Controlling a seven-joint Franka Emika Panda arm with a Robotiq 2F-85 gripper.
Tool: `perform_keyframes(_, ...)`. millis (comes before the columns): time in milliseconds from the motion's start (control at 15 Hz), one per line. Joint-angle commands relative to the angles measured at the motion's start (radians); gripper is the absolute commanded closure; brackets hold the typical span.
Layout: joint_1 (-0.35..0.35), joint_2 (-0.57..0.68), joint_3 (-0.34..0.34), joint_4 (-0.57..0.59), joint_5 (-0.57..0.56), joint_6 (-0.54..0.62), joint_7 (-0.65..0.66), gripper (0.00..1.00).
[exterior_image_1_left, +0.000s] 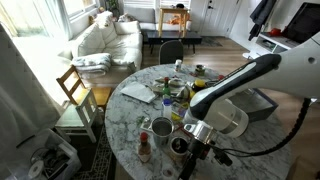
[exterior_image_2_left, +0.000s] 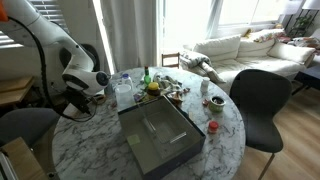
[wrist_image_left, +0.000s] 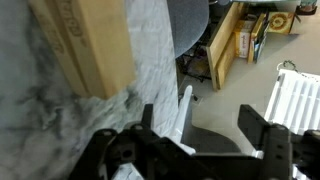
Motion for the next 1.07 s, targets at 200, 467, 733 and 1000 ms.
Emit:
perform_keyframes(200,0.001,0.064,0.000,0.033,0.083,-0.022,-0.053,0.62)
perform_keyframes(467,0.003,0.074,-0.005,0.036,0.109,-0.023,-0.062,0.92)
perform_keyframes(733,0.004,0.057,-0.012,0.024,0.124,-0.019,-0.055,1.00)
perform_keyframes(1000,-0.003,0.022,-0.015,0.004,0.124,-0.039,-0.042,0.99)
